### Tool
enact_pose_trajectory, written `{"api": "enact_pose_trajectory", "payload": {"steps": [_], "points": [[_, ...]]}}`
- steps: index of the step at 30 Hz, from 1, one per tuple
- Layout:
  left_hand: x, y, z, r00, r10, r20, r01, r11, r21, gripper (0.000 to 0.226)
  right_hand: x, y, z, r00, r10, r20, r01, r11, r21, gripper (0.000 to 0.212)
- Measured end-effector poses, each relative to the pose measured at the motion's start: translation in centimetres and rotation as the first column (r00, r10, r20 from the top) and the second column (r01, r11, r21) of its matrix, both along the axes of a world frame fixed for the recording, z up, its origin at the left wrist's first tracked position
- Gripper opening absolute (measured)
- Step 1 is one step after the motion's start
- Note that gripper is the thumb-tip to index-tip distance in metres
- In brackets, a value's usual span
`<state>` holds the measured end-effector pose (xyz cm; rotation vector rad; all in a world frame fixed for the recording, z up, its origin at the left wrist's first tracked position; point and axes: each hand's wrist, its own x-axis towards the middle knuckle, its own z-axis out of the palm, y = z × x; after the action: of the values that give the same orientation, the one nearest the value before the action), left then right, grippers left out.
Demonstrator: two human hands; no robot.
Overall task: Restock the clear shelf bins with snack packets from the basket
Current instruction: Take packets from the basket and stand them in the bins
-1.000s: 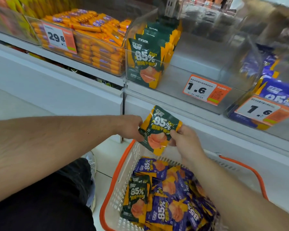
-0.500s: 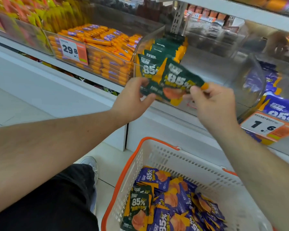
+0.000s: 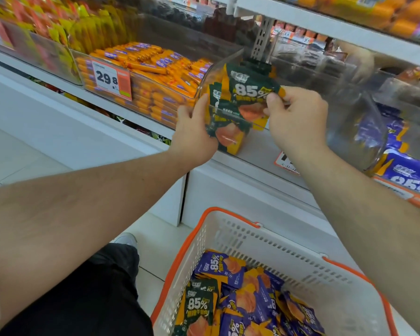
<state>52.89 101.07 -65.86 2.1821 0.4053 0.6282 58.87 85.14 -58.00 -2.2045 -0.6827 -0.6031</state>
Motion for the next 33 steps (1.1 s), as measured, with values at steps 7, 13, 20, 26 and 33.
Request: {"api": "enact_pose_trajectory", "payload": {"steps": [7, 13, 20, 26, 33], "points": [[-0.8, -1.3, -1.3, 0.999, -0.023, 0.039, 0.021, 0.998, 0.051, 0.086, 0.6, 3.1, -0.9, 0.968, -0.153, -0.197, 0.102, 0.963, -0.249, 0.052], [-1.8, -2.1, -2.4, 0.991, -0.130, -0.014, 0.131, 0.982, 0.134, 0.053, 1.6, 4.4, -0.3, 0.904, -0.222, -0.366, 0.029, 0.885, -0.465, 0.044], [-2.9, -3.4, -3.1, 0.682, -0.467, -0.564, 0.610, 0.788, 0.085, 0.030, -2.0, 0.9, -4.2, 0.940, -0.186, 0.286, 0.254, 0.941, -0.224, 0.037], [-4.3, -4.5, -4.9, 0.386, -0.411, -0.826, 0.759, 0.650, 0.032, 0.037, -7.4, -4.2, -17.6, 0.961, -0.039, -0.273, 0.039, 0.999, -0.004, 0.016], [-4.3, -5.3, -5.9, 0.263, -0.406, -0.875, 0.803, 0.595, -0.036, 0.037, -13.4, -7.8, -30.6, 0.005, -0.314, -0.949, -0.001, 0.949, -0.314, 0.023]]}}
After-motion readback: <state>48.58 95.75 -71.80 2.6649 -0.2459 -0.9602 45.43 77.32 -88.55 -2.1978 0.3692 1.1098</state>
